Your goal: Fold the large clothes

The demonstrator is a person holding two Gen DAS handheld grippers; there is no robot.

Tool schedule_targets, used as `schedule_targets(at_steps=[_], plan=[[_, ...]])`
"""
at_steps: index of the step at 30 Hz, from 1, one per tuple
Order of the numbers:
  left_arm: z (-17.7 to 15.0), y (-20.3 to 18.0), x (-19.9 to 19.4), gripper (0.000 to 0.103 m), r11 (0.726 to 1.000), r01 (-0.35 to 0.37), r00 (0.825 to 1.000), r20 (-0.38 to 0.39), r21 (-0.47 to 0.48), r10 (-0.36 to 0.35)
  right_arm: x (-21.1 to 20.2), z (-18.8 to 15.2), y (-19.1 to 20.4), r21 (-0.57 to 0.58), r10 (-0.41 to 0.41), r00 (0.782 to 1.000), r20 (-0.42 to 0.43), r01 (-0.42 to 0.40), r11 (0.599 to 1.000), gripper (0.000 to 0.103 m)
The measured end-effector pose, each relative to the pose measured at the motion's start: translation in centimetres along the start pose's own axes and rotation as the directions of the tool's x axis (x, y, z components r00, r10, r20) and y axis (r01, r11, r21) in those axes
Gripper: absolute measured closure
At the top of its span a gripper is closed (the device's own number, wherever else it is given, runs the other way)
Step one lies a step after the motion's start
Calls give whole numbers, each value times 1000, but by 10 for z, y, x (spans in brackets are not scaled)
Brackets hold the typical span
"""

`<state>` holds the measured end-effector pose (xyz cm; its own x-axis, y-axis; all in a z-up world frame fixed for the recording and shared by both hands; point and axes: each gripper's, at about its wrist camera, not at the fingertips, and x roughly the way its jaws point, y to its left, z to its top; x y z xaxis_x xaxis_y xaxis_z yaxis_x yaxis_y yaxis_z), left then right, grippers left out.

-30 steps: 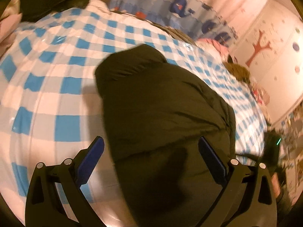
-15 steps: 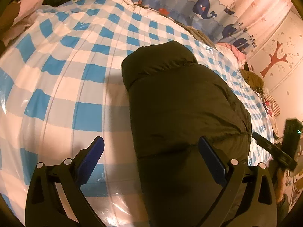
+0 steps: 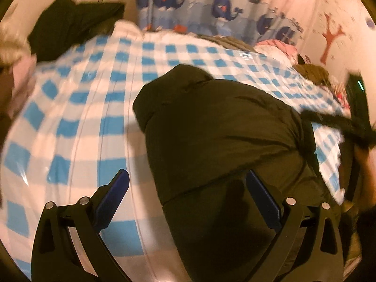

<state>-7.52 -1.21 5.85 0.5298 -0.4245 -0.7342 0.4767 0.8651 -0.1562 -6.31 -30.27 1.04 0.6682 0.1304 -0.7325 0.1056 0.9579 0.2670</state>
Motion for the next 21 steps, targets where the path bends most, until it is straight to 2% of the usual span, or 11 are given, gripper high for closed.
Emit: schedule_targets(at_steps=[3, 5, 8, 11, 14, 17, 21], plan=[[0, -14, -3, 8, 997, -41, 999, 20, 67, 40, 43, 1, -9, 12, -52, 994, -100, 53, 999, 7], [-1, -22, -4, 8, 993, -61, 998, 31, 106, 58, 83, -16, -19, 32, -30, 975, -218, 38, 999, 7], [-2, -29, -7, 8, 989, -67, 997, 42, 130, 62, 90, -27, -32, 99, 10, 977, -212, 11, 995, 6], [-3, -36, -8, 8, 986, -81, 996, 44, 148, 76, 79, -26, -31, 91, 6, 975, -220, 15, 996, 7], [-6, -42, -11, 8, 978, -106, 994, 57, 180, 97, 48, -27, -30, 81, 11, 985, -169, 2, 997, 7], [-7, -48, -15, 8, 971, -118, 992, 73, 206, 105, 6, -40, -27, 62, 40, 992, -120, -33, 998, 7], [-9, -55, -18, 8, 967, -121, 991, 83, 225, 105, -33, -64, -16, 7, 67, 993, -97, -66, 998, 7]])
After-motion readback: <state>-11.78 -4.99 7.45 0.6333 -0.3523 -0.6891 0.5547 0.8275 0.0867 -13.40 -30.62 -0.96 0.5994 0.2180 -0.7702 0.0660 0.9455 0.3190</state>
